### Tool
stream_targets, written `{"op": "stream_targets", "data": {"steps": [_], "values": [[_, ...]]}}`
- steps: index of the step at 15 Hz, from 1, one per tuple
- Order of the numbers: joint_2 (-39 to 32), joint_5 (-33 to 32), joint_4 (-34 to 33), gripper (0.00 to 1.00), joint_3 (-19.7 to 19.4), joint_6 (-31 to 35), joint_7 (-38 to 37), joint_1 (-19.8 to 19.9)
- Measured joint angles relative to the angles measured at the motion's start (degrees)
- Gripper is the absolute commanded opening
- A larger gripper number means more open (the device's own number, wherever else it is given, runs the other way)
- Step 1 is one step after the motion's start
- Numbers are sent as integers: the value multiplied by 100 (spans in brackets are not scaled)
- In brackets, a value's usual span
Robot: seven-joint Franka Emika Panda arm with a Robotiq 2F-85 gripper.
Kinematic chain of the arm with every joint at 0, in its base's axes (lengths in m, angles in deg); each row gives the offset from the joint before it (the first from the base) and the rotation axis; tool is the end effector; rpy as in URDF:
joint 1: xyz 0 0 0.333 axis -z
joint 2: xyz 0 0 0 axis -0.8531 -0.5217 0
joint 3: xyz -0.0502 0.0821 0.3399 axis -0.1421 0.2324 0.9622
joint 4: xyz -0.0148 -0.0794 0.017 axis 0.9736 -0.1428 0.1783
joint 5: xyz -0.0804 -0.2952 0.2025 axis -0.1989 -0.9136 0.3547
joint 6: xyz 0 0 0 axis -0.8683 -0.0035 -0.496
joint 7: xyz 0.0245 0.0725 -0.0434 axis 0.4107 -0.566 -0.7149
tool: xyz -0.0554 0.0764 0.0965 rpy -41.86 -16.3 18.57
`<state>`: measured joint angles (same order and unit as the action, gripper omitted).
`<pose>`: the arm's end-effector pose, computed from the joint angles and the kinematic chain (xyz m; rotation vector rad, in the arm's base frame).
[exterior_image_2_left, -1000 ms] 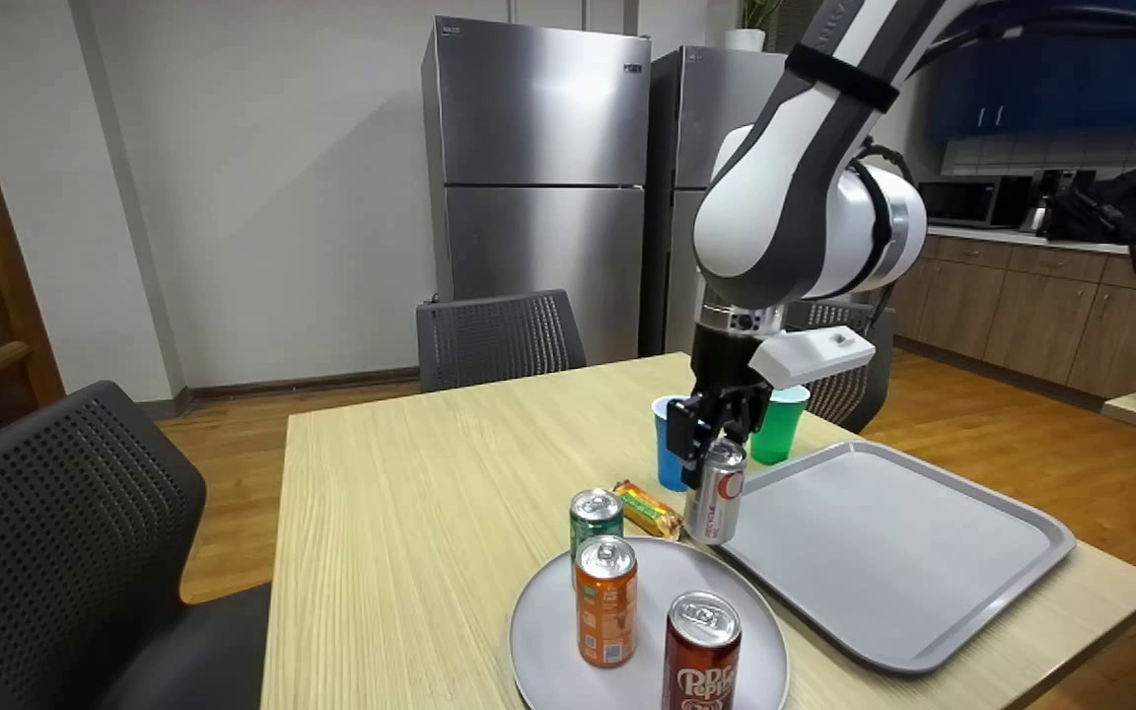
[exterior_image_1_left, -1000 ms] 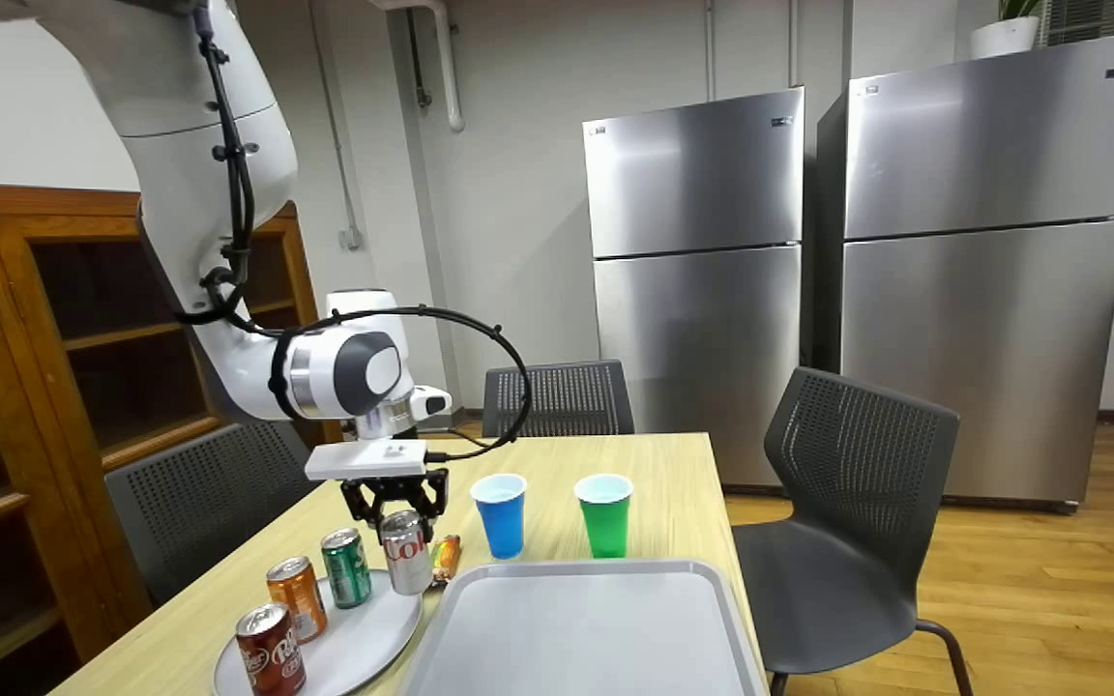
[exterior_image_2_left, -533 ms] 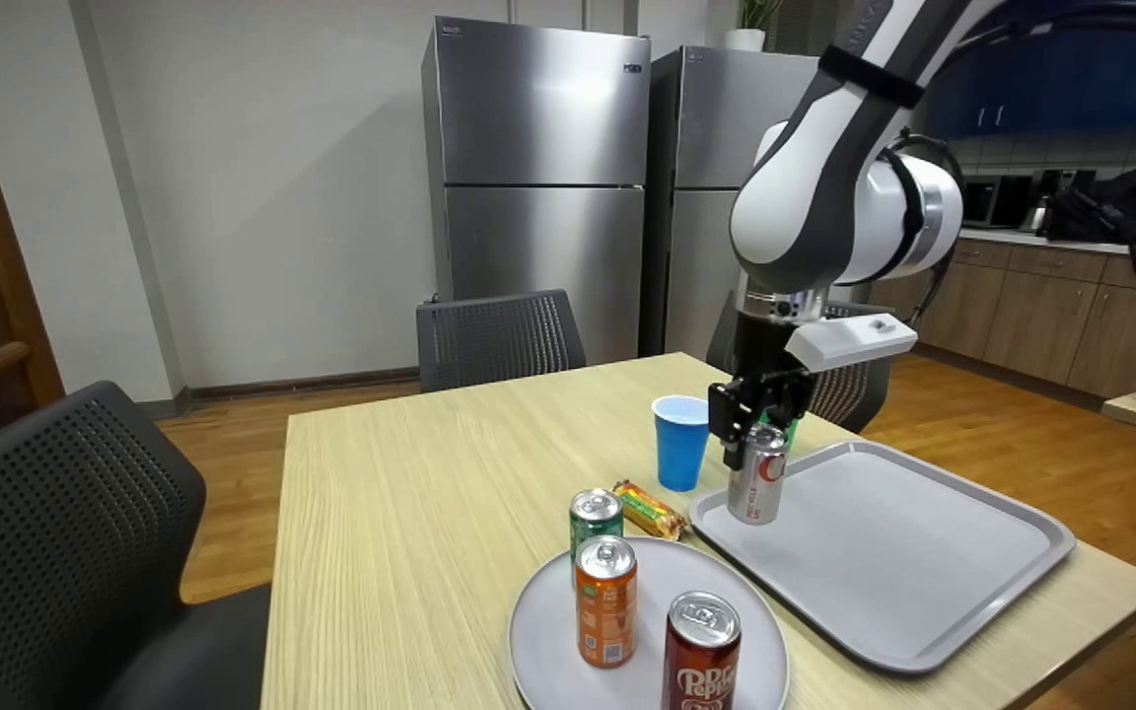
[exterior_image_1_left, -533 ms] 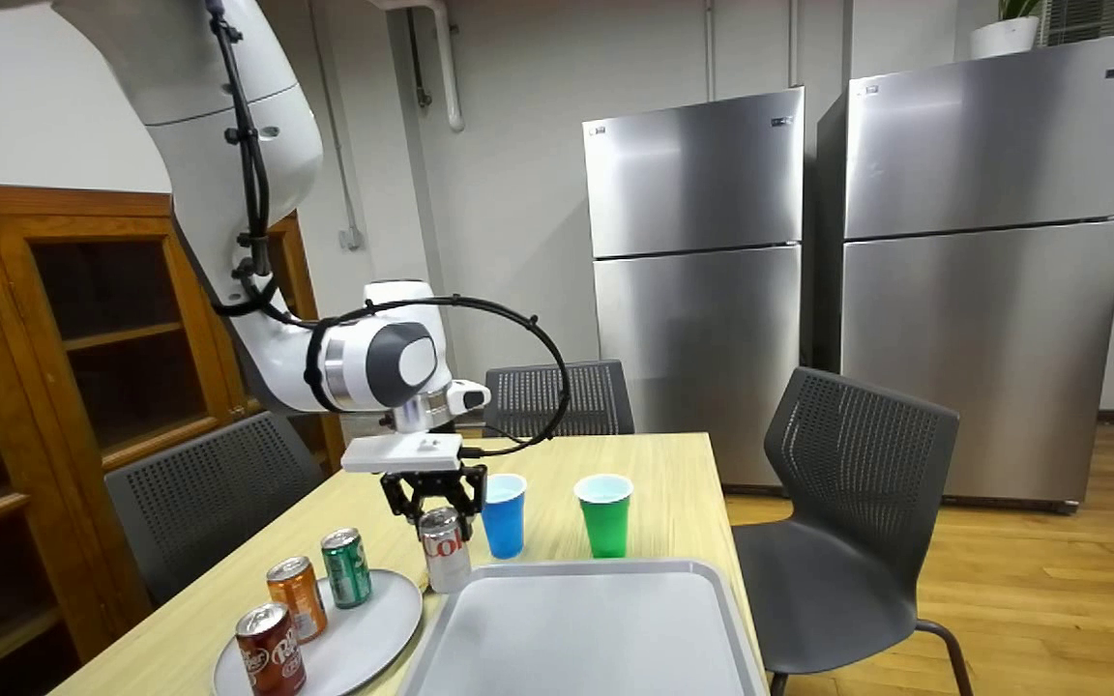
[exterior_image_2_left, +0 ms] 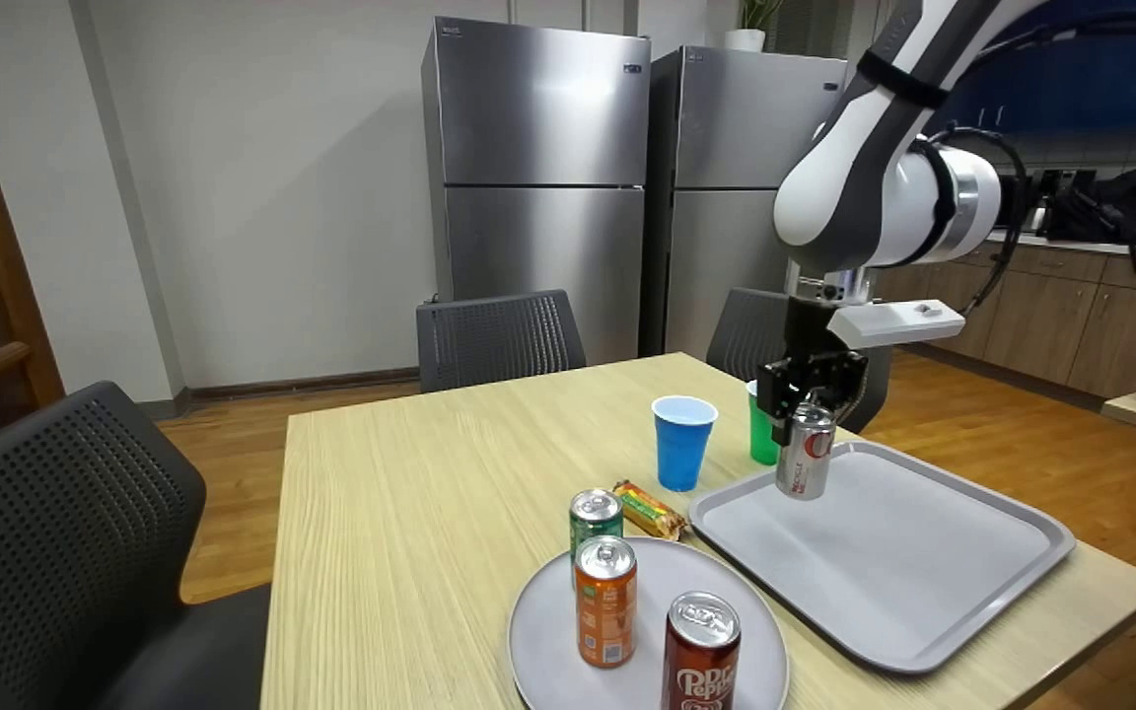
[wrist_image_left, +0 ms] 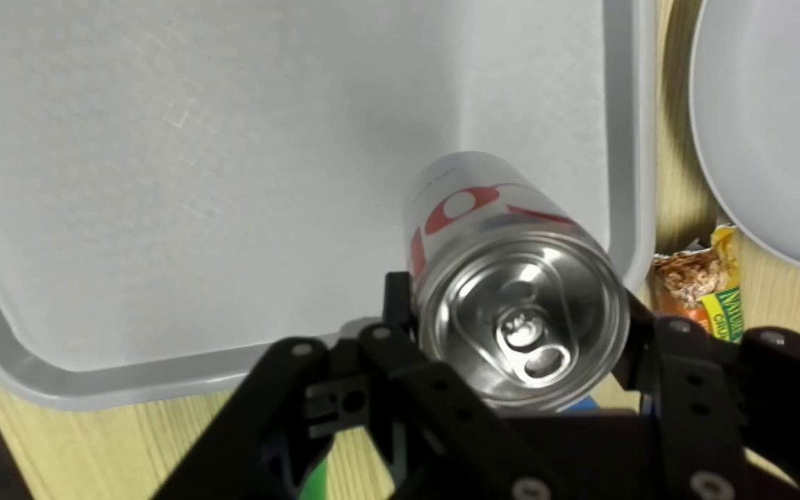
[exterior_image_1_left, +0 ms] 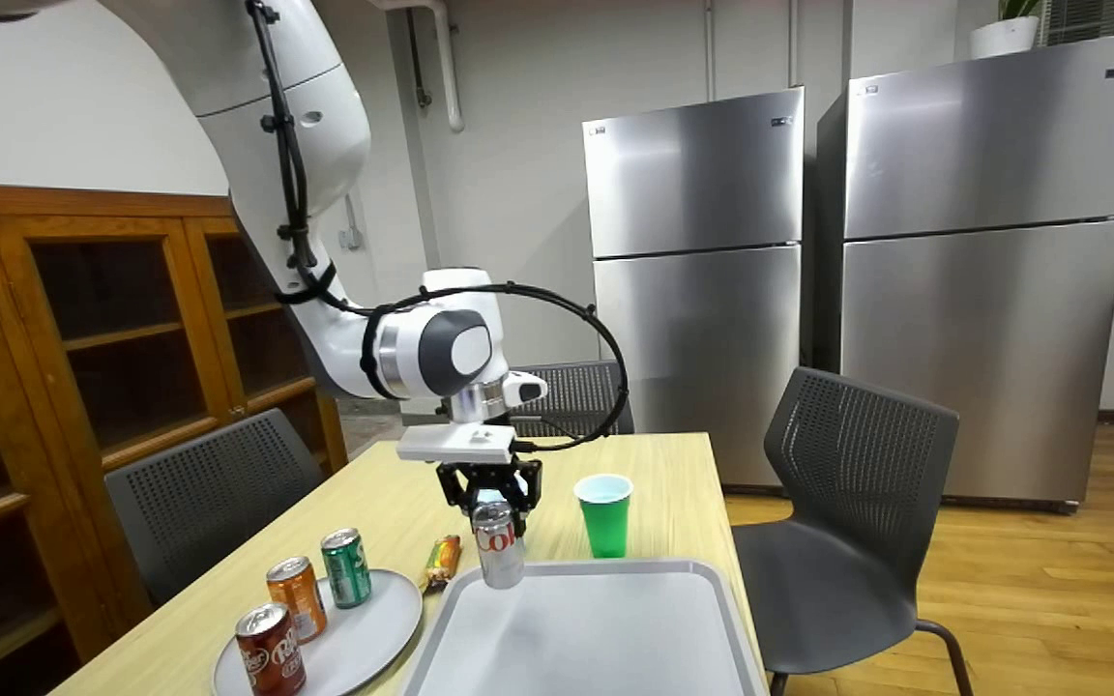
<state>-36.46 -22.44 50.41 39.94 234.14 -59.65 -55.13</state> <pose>0.5349 -0.0404 0.2267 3.1151 0.1573 0.0673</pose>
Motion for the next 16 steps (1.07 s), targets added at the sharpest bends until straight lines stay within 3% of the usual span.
{"op": "stream_targets", "data": {"steps": [10,16], "values": [[-793,412,-1057,38,-81,-417,73,780],[-1279,412,-1712,38,-313,-866,69,891]]}}
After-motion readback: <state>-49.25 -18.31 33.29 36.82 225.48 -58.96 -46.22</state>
